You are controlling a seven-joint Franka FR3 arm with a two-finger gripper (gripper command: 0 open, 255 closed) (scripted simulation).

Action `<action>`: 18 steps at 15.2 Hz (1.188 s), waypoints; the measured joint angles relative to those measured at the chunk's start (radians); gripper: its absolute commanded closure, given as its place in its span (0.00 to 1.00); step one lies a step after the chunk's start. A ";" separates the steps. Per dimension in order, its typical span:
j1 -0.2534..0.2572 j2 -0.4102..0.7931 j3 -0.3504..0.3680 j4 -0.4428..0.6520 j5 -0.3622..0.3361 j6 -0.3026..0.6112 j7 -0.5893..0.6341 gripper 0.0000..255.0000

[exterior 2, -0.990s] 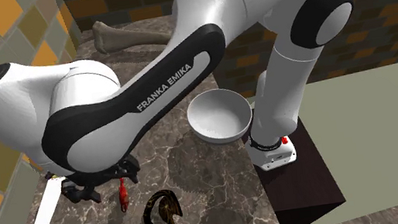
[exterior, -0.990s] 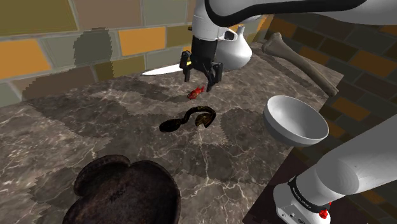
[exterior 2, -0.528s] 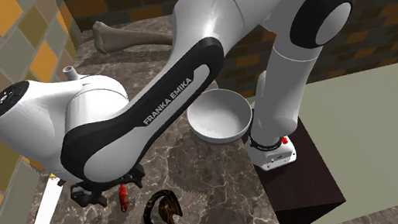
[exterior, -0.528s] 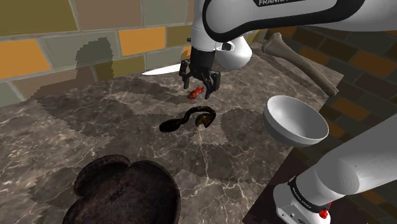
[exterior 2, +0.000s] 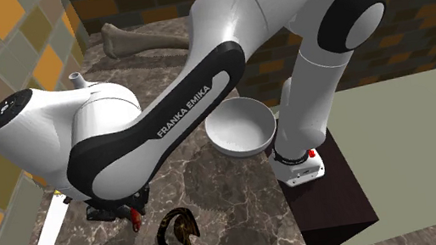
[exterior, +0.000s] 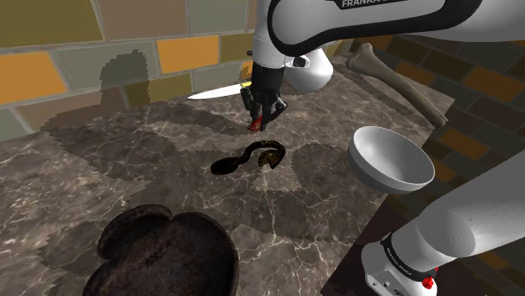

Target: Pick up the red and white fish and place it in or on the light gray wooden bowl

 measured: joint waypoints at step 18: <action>-0.004 -0.020 -0.007 0.118 0.006 -0.134 0.004 1.00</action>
